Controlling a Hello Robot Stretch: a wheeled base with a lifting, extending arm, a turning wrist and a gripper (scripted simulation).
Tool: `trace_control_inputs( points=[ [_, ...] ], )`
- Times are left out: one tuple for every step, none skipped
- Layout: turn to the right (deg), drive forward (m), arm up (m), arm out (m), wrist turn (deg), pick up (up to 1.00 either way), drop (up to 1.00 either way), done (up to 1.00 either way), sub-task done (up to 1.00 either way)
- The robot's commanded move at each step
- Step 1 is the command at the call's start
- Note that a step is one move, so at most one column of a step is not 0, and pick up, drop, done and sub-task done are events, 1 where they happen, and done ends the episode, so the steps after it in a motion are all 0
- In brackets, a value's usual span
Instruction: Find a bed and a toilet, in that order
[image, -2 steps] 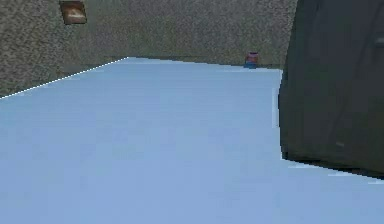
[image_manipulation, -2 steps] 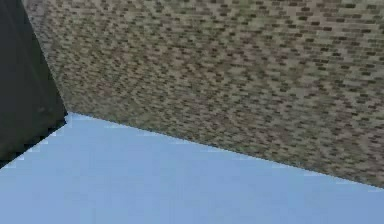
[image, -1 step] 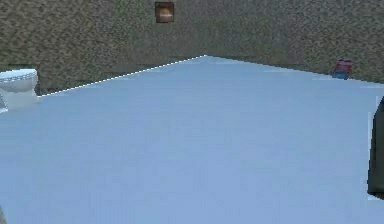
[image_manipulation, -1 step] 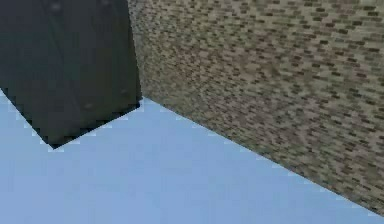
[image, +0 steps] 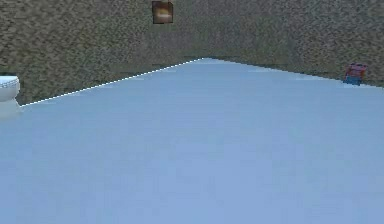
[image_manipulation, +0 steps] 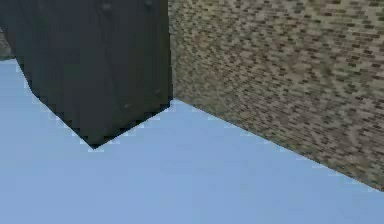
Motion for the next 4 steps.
trace_control_inputs(
  points=[
    [-45.0, 0.0, 0.0, 0.0, 0.0, 0.0, 0.0, 0.0, 0.0],
    [0.0, 1.0, 0.0, 0.0, 0.0, 0.0, 0.0, 0.0, 0.0],
    [0.0, 1.0, 0.0, 0.0, 0.0, 0.0, 0.0, 0.0, 0.0],
    [0.0, 1.0, 0.0, 0.0, 0.0, 0.0, 0.0, 0.0, 0.0]
  ],
)
